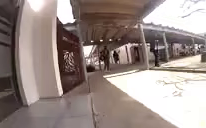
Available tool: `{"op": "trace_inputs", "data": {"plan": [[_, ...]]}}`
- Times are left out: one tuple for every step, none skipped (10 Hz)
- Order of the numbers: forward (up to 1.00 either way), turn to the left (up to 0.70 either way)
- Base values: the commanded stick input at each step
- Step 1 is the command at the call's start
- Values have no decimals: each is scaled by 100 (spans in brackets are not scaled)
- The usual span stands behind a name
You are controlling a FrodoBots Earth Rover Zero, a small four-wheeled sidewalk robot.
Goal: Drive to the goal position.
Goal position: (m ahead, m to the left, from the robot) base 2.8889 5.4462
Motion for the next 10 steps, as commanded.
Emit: {"op": "trace_inputs", "data": {"plan": [[50,0],[50,0],[50,0],[50,0],[50,0],[50,0],[50,0],[50,0],[50,0],[50,0]]}}
